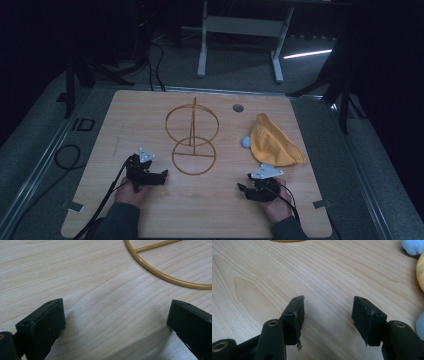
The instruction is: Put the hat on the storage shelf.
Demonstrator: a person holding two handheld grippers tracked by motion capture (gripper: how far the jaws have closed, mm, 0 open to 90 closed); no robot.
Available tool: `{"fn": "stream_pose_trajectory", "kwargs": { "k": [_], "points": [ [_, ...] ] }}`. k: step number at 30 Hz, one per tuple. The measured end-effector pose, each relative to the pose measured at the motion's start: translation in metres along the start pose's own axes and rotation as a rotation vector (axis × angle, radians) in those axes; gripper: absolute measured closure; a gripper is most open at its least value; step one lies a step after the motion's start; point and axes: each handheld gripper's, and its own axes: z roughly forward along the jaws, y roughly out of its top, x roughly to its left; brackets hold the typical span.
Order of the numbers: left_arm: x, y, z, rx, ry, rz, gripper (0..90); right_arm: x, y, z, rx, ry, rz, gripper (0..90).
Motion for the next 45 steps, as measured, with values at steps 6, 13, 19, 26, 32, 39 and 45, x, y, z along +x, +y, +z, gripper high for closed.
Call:
{"fn": "stream_pose_trajectory", "kwargs": {
  "k": [6, 13, 19, 26, 32, 39, 45],
  "points": [
    [0.000, 0.000, 0.000, 0.000, 0.000, 0.000, 1.9, 0.000, 0.000, 0.000, -0.001, 0.002, 0.000, 41.7],
    [0.000, 0.000, 0.000, 0.001, 0.000, 0.000, 1.9, 0.000, 0.000, -0.001, 0.006, 0.002, 0.002, 41.8],
    [0.000, 0.000, 0.000, 0.000, 0.000, 0.000, 1.9, 0.001, 0.001, -0.001, 0.013, -0.004, 0.003, 44.6],
    [0.000, 0.000, 0.000, 0.000, 0.000, 0.000, 1.9, 0.001, 0.002, -0.002, 0.016, -0.023, 0.022, 55.4],
    [0.000, 0.000, 0.000, 0.000, 0.000, 0.000, 1.9, -0.003, 0.001, -0.006, 0.020, -0.058, 0.016, 58.9],
    [0.000, 0.000, 0.000, 0.001, 0.000, 0.001, 1.9, -0.011, -0.001, -0.014, -0.001, -0.088, 0.038, 57.3],
    [0.000, 0.000, 0.000, 0.001, 0.000, 0.000, 1.9, -0.025, -0.005, -0.022, -0.015, -0.122, 0.092, 54.5]
  ]
}}
